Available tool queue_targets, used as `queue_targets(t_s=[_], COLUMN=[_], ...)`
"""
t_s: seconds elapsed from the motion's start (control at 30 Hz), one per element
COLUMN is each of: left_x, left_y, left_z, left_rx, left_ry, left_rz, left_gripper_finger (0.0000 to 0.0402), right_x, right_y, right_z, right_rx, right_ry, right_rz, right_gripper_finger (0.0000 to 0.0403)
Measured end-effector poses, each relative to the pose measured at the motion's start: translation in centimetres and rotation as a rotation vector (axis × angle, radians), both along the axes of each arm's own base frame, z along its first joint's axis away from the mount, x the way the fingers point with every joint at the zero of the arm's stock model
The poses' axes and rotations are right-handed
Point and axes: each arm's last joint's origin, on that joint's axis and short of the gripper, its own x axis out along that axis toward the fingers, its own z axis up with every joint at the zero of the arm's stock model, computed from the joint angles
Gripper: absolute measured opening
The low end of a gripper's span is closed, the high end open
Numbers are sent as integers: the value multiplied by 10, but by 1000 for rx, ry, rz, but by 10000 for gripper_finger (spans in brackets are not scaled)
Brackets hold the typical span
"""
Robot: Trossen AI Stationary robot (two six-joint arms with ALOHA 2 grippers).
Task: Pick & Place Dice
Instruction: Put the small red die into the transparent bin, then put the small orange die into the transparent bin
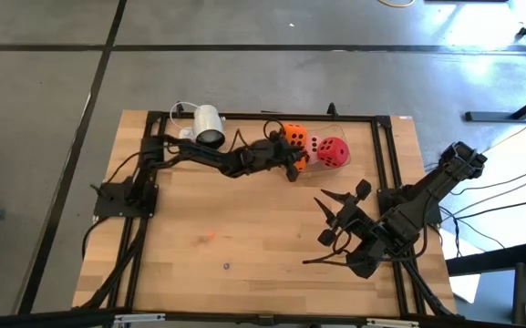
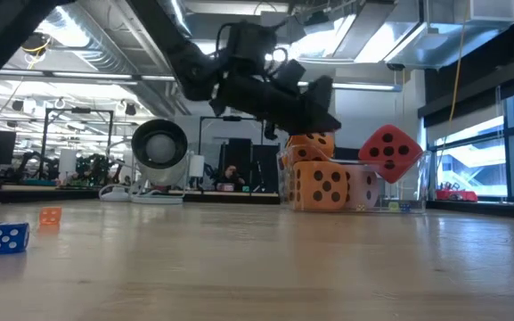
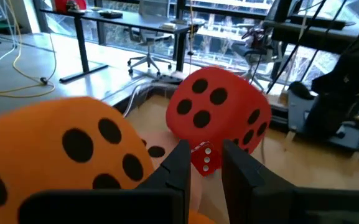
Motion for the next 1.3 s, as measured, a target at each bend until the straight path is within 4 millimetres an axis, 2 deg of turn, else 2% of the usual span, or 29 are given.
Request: queue_targets(t_s=[0.23, 1.1, 1.3], left_x=[3, 5, 6], left_y=[2, -6, -8], left_z=[-12, -11, -10], left_rx=[6, 3, -1], left_ry=[52, 47, 45], left_rz=[36, -20, -65], left_gripper_finger=[63, 118, 118], right_x=[0, 0, 0], right_y=[0, 0, 0], right_z=[0, 0, 0], right_rx=[0, 1, 1], right_ry=[1, 2, 2], right_rz=[1, 1, 1], right_gripper_finger=[123, 123, 123])
